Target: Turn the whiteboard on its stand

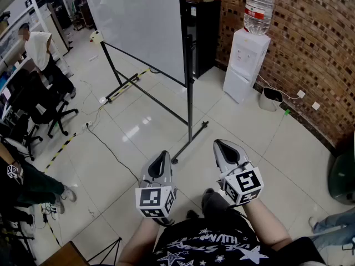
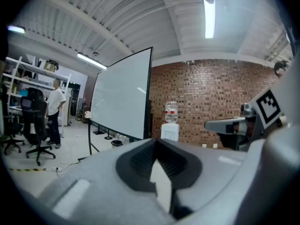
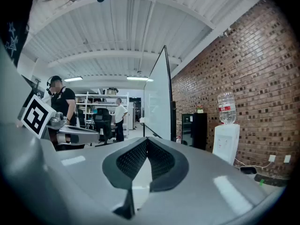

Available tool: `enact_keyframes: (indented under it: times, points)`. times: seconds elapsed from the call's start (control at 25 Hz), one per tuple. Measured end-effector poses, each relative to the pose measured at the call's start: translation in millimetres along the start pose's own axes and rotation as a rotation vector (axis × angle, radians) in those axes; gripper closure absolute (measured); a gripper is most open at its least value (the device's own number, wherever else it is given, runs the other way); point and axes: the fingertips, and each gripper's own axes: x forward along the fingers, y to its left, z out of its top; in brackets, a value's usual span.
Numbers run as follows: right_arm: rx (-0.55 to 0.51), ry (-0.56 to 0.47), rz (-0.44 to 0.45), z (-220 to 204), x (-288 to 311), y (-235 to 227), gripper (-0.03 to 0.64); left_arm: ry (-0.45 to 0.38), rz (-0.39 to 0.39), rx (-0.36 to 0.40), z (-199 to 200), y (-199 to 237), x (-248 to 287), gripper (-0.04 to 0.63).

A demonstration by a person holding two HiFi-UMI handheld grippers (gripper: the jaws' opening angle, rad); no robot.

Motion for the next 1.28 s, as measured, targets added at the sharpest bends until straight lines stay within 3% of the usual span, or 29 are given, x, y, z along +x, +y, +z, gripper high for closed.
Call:
enact_keyframes:
  times: [0.16,0.4,0.72,1.0,1.28]
  points:
    - [-0.020,-0.044,-0.011,8.3,23.5,-13.8,0.607,-0.013,0.026,0.009,6.6,12.2,16.2,0.589]
    - [0.043,-0.146,-0.008,32.0,81.6,-58.7,0.607,-0.027,0.071,0.031,24.9,33.9,65.5,0.589]
    - [0.028,-0.142,0.056,34.4,179.5,-104.3,0.604,-0.058,0.110,0.049,47.4,56.7,160.2,0.589]
    - [0.007,-0.115,0.137,35.6,242.2,-119.3,0.428,-0.053,0.101,0.058,56.5,58.6,223.8,0.590]
    - [0.020,-0.058,0.189,22.1,288.6,-128.7,0.327,-0.036,0.146,0.045,58.0,69.4,256.5,0.589]
